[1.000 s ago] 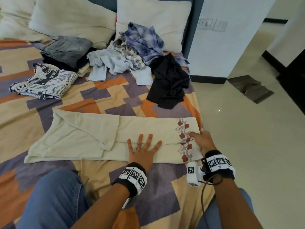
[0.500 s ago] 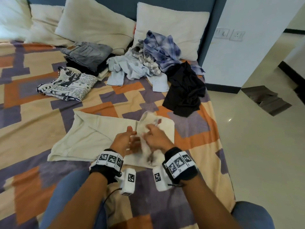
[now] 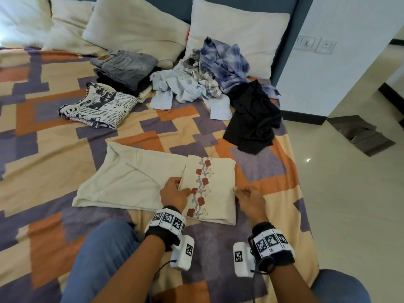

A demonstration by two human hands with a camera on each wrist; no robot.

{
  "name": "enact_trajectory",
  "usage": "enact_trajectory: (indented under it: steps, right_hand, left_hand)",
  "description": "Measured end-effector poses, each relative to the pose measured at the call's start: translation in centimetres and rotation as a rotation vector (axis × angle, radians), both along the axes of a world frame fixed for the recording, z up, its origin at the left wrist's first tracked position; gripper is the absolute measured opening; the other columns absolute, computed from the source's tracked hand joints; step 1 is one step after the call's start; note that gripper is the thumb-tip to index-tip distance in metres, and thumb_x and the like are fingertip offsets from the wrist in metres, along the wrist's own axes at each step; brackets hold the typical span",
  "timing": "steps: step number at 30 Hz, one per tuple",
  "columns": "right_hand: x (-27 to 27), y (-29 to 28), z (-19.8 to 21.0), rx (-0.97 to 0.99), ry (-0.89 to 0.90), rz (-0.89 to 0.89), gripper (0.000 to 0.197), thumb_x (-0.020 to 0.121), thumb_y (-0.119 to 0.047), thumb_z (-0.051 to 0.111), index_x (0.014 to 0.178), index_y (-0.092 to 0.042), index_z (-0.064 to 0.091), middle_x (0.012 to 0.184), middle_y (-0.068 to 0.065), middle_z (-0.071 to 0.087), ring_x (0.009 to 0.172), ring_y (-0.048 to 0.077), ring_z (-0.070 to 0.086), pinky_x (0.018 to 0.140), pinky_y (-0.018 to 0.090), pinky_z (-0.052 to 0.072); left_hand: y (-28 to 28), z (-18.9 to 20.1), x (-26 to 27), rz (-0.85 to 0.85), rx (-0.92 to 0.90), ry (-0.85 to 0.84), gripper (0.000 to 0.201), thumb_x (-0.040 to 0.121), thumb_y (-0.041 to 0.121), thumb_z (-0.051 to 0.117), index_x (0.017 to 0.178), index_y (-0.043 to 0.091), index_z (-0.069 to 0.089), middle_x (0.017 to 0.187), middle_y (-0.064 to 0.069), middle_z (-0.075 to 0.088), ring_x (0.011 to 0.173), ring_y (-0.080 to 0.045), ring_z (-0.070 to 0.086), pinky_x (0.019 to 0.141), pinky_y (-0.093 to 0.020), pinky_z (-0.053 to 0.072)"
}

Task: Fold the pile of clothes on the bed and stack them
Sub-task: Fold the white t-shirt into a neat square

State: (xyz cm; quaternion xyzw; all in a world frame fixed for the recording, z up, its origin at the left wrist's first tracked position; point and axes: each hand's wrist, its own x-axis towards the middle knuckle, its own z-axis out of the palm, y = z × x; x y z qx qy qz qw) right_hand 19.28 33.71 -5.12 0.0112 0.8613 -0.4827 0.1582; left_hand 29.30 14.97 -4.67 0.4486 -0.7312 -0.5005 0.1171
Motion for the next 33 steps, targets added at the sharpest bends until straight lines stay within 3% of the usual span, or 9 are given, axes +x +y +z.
enact_trajectory:
  steps: [5,9,12,16,19,21,23,27,33]
  right_hand:
    - [-0.2,-2.8,-0.9,0.084,-0.068,0.102,0.041,0.083,-0.034,0.075,0.109,-0.006,0.061,0.103,0.003,0.066,0.096,0.026,0.063,0.080,0.037,0.051]
    - [-0.7,-3.1,-1.2,-0.147,-0.194,0.019,0.031,0.077,-0.017,0.078,0.104,-0.011,0.066,0.108,0.009,0.072,0.095,0.029,0.067,0.088,0.048,0.056]
    - [-0.8,-3.2,-0.3,-0.275,-0.171,-0.004,0.018,0.081,-0.010,0.070,0.094,-0.019,0.060,0.103,0.008,0.071,0.093,0.028,0.067,0.085,0.046,0.057]
    - [-1.8,-2.7,1.4,-0.294,-0.137,-0.047,0.029,0.079,-0.013,0.070,0.106,-0.004,0.066,0.099,0.010,0.072,0.090,0.030,0.068,0.083,0.048,0.058]
    - [-3.6,-0.1,3.9,-0.180,-0.006,-0.116,0.021,0.082,-0.015,0.070,0.097,-0.002,0.063,0.098,0.013,0.068,0.092,0.032,0.065,0.081,0.043,0.055]
    - [-5.1,2.7,6.0,-0.059,0.155,-0.093,0.028,0.084,-0.015,0.069,0.109,-0.006,0.064,0.104,0.007,0.064,0.101,0.031,0.062,0.084,0.039,0.050]
    - [-6.2,5.7,8.2,0.105,0.239,-0.101,0.041,0.084,-0.017,0.068,0.124,-0.010,0.060,0.112,0.005,0.062,0.104,0.031,0.059,0.089,0.038,0.048]
    - [-7.5,8.0,11.4,0.353,0.214,-0.151,0.043,0.085,-0.029,0.069,0.117,-0.004,0.058,0.117,0.020,0.062,0.106,0.039,0.059,0.088,0.043,0.048]
    - [-5.6,0.5,14.9,0.408,0.356,0.114,0.028,0.093,-0.037,0.056,0.104,-0.011,0.053,0.111,0.014,0.060,0.106,0.037,0.058,0.089,0.041,0.045]
  left_hand:
    - [0.1,0.5,1.0,-0.104,-0.104,-0.008,0.055,0.082,0.010,0.073,0.131,0.008,0.048,0.123,-0.014,0.061,0.114,-0.032,0.057,0.091,-0.034,0.043]
    - [1.2,1.8,1.5,-0.157,-0.493,-0.198,0.049,0.087,0.011,0.064,0.133,0.020,0.048,0.132,-0.008,0.043,0.117,-0.032,0.047,0.092,-0.041,0.042]
    - [1.5,2.4,1.7,-0.232,-0.670,-0.308,0.037,0.091,0.022,0.059,0.127,0.027,0.055,0.133,-0.002,0.041,0.121,-0.027,0.041,0.094,-0.042,0.038]
    - [0.2,1.4,1.7,-0.461,-0.460,-0.262,0.044,0.091,0.037,0.061,0.134,0.028,0.052,0.130,-0.001,0.045,0.121,-0.026,0.045,0.099,-0.042,0.039]
    - [0.4,1.5,1.5,-0.538,-0.217,0.051,0.038,0.088,0.025,0.070,0.125,0.019,0.062,0.117,-0.001,0.056,0.101,-0.018,0.059,0.093,-0.031,0.047]
    - [1.5,1.6,1.0,-0.554,-0.070,0.140,0.023,0.088,0.020,0.071,0.111,0.021,0.070,0.107,0.004,0.067,0.088,-0.014,0.066,0.082,-0.026,0.051]
    - [3.0,1.7,0.0,-0.476,0.147,0.193,0.014,0.090,0.014,0.067,0.100,0.022,0.072,0.091,0.001,0.073,0.073,-0.015,0.068,0.068,-0.026,0.048]
    - [4.5,2.3,-1.6,-0.293,0.428,0.212,0.012,0.094,0.008,0.060,0.102,0.008,0.068,0.084,-0.008,0.071,0.059,-0.018,0.061,0.051,-0.024,0.041]
    - [0.5,5.5,-1.6,-0.147,0.616,0.304,0.023,0.098,0.029,0.054,0.105,0.011,0.067,0.092,-0.006,0.074,0.072,-0.022,0.068,0.065,-0.029,0.048]
